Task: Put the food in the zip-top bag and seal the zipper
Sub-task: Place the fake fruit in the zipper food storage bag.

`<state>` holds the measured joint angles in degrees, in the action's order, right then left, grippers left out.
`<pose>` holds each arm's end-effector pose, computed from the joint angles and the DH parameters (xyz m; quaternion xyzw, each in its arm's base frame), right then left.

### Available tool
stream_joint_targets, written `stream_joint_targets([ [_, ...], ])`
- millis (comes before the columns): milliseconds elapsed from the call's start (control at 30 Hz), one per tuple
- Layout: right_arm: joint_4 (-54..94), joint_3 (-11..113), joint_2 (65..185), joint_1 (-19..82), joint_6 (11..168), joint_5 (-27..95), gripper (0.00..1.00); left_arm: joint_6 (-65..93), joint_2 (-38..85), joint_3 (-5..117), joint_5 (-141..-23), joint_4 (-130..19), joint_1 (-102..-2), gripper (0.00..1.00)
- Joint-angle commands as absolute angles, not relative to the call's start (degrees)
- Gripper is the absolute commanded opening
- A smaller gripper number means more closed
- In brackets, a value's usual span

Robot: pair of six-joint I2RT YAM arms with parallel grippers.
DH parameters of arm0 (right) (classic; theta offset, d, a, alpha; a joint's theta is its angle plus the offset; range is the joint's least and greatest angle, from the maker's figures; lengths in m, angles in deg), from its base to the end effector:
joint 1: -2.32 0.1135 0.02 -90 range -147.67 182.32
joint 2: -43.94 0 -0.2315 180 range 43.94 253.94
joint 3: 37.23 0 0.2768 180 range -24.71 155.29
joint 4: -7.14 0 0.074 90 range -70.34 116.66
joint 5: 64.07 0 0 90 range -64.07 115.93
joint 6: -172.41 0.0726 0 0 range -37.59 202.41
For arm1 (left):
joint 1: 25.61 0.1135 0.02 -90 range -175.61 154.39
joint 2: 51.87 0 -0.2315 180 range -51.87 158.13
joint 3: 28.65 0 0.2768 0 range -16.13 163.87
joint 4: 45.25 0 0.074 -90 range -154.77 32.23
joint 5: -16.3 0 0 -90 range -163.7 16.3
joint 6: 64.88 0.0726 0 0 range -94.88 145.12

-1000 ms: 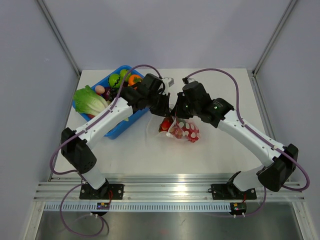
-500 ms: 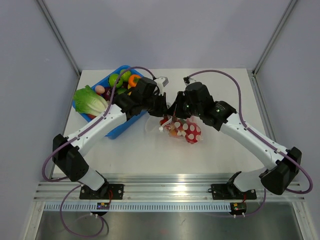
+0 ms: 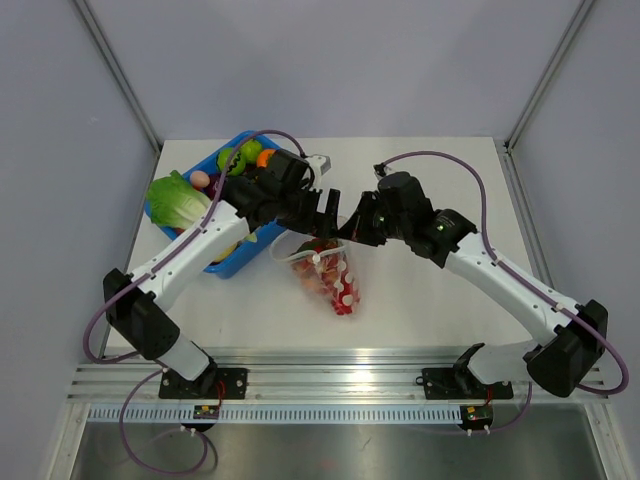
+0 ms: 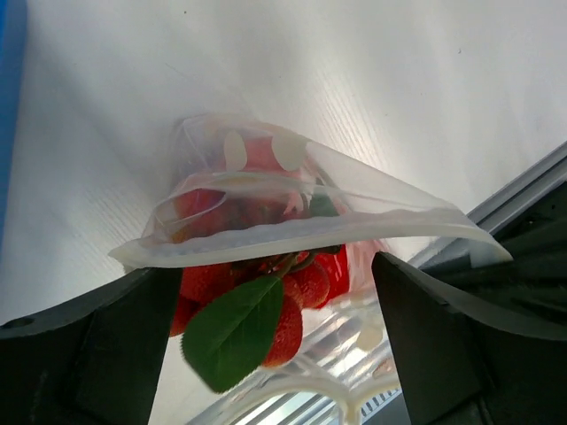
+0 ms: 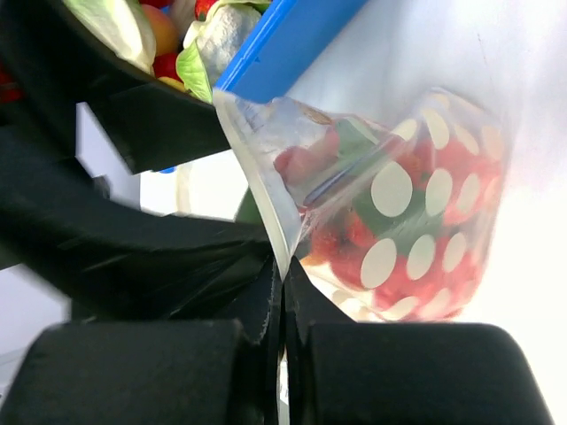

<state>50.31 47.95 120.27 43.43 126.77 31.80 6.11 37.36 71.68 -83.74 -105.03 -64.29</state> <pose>0.2660 0.2420 0.2986 0.0011 0.8834 0.3498 0.3118 0.2923 -0.2502 0.2890 0.1896 0.9131 -0.2413 0.2684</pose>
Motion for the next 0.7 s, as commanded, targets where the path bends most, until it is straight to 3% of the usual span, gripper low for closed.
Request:
stream_joint_targets([
  [0, 41.63, 47.1, 119.0, 41.79, 129.26, 34.72, 0.0, 8.07, 33.3, 77.99, -89.07, -106.89, -65.69, 0.93],
  [233, 41.37, 46.13, 118.47, 40.82, 129.44, 35.25, 0.0, 10.88, 29.26, 81.78, -90.04, -111.99, -65.69, 0.9],
  [300, 41.37, 46.04, 118.38, 40.65, 129.35, 35.51, 0.0, 11.41, 27.16, 81.0, -89.17, -111.74, -65.6, 0.77],
  [367, 41.37, 45.96, 118.03, 40.56, 128.82, 35.95, 0.0, 10.97, 25.92, 77.84, -84.7, -110.51, -65.08, 0.7],
  [533, 42.77, 46.48, 117.33, 40.3, 127.07, 36.13, 0.0, 6.67, 25.39, 69.76, -77.66, -108.14, -61.13, 0.74],
  [667, 43.48, 46.75, 117.5, 40.29, 125.92, 37.09, 0.0, 4.73, 23.72, 60.71, -78.61, -103.22, -60.16, 0.74],
])
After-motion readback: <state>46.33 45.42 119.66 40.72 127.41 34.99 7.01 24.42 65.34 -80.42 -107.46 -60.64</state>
